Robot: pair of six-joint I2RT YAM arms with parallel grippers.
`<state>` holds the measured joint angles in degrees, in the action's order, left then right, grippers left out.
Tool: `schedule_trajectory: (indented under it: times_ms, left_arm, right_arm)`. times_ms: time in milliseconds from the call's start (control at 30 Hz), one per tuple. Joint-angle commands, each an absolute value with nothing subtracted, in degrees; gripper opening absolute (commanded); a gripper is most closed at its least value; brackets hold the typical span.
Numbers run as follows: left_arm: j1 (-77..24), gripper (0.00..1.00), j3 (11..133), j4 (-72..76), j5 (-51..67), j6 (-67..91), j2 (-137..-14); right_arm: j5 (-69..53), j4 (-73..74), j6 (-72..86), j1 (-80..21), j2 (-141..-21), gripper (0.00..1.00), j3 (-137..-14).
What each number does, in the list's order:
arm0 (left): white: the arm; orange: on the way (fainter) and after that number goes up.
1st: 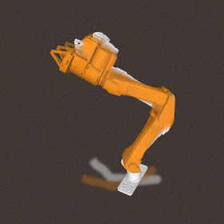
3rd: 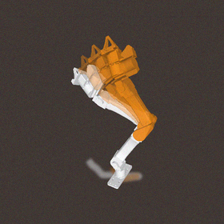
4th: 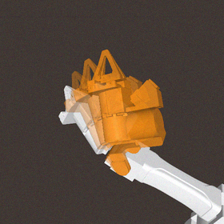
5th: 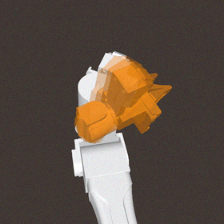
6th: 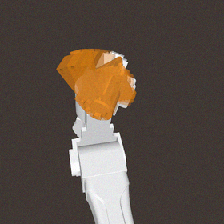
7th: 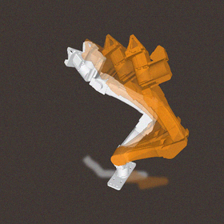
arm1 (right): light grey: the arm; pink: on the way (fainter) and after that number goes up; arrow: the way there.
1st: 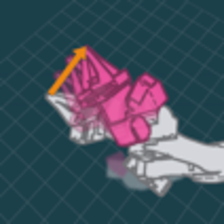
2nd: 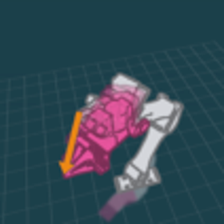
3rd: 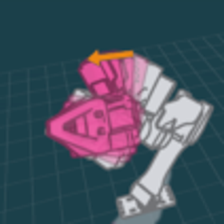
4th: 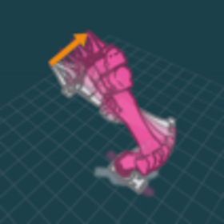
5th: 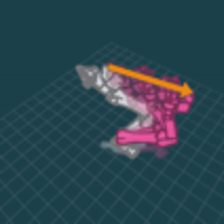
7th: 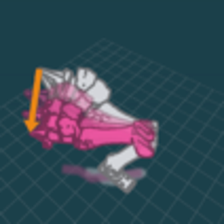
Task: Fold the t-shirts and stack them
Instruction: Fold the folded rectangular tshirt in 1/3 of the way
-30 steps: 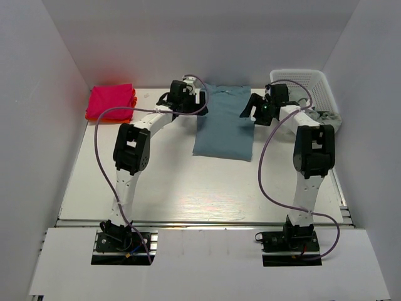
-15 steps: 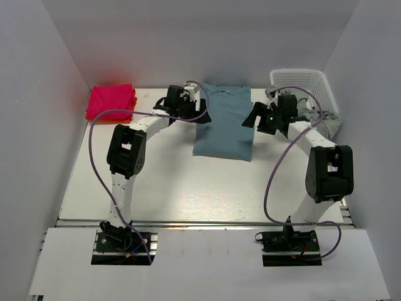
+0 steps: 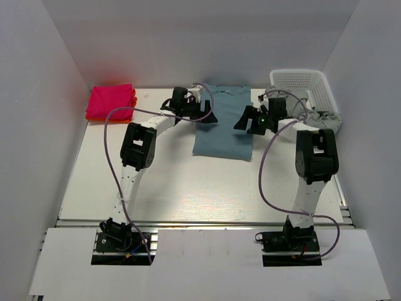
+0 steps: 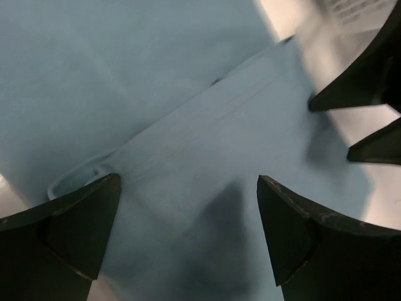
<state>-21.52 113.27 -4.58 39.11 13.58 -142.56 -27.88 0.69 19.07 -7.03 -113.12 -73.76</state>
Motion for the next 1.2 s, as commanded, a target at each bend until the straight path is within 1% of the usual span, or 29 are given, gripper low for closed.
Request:
schedule_trajectory:
  times_ms: [0, 133, 300, 333, 433, 467, 567, 600, 633, 667, 700, 767, 800, 867, 900, 933, 967, 1033, 1167]
  left_arm:
    - [-20.83, 1.00, 115.22, -6.86, 42.00, 13.54, -145.19]
    - [-20.30, 1.00, 115.75, -6.86, 42.01, 13.01, -147.38]
    - [-19.25, 1.00, 117.94, -8.09, 44.29, 13.01, -148.10]
    - [-19.25, 1.00, 117.95, -8.09, 44.30, 13.01, -146.70]
    - [-19.25, 1.00, 117.95, -4.32, 44.30, 16.42, -144.06]
    - [-19.25, 1.00, 117.95, -2.31, 46.04, 17.83, -142.23]
    - [-19.25, 1.00, 117.95, -2.29, 46.05, 18.46, -139.14]
    - [-19.25, 1.00, 117.25, -4.20, 45.45, 17.76, -136.43]
    - [-19.25, 1.00, 116.46, -5.00, 44.83, 17.75, -134.84]
    - [-19.25, 1.00, 113.41, -5.53, 43.52, 16.54, -133.00]
    - [-19.86, 1.00, 111.46, -6.76, 42.20, 15.04, -131.15]
    - [-20.47, 1.00, 105.14, -8.43, 37.81, 13.19, -125.35]
    - [-21.00, 1.00, 103.03, -9.31, 36.31, 12.57, -123.50]
    - [-21.01, 1.00, 94.60, -9.15, 35.68, 12.57, -118.07]
    - [-21.01, 1.00, 88.22, -7.05, 35.68, 12.57, -116.12]
    - [-21.01, 1.00, 85.20, -5.99, 34.47, 13.26, -114.36]
    - [-21.01, 1.00, 82.56, -5.19, 33.50, 13.27, -111.47]
    - [-21.01, 1.00, 77.11, -4.57, 31.22, 13.89, -109.96]
    - [-21.01, 1.00, 73.04, -5.10, 30.59, 14.41, -110.47]
  right_arm:
    - [-29.88, -2.29, 19.16, -6.86, -117.93, 0.90, -76.99]
    - [-30.32, -2.72, 20.13, -6.59, -122.16, 0.90, -78.40]
    - [-30.06, -1.15, 18.73, -6.68, -122.26, 0.90, -80.59]
    - [-30.15, -0.53, 18.11, -6.77, -121.56, 0.90, -80.94]
    - [-29.88, -0.09, 16.44, -7.12, -116.56, 0.90, -81.39]
    - [-29.53, -0.09, 16.44, -7.21, -114.28, 0.90, -81.04]
    - [-28.92, -0.09, 16.26, -7.29, -109.17, 0.90, -78.67]
    - [-28.57, -0.09, 16.43, -7.21, -104.98, 0.90, -76.83]
    - [-28.30, -0.44, 16.87, -7.29, -103.46, 0.90, -74.21]
    - [-27.87, -1.05, 17.05, -7.47, -102.06, 0.90, -72.70]
    - [-27.25, -1.49, 17.66, -7.21, -97.86, 0.90, -68.16]
    - [-25.49, -2.98, 19.24, -7.29, -95.29, 0.90, -64.71]
    - [-24.97, -3.25, 19.77, -7.29, -91.62, 0.90, -61.47]
    - [-23.21, -3.17, 21.09, -7.03, -88.61, 0.90, -56.19]
    - [-23.20, -2.90, 21.01, -7.12, -87.64, 0.90, -55.29]
    - [-23.29, -2.64, 21.01, -7.12, -86.58, 0.90, -53.72]
    - [-23.20, -2.29, 21.53, -7.03, -86.31, 0.90, -52.22]
    - [-22.68, -2.29, 21.88, -6.95, -85.87, 0.90, -50.20]
    - [-22.23, -2.02, 21.80, -6.94, -87.71, 0.90, -48.08]
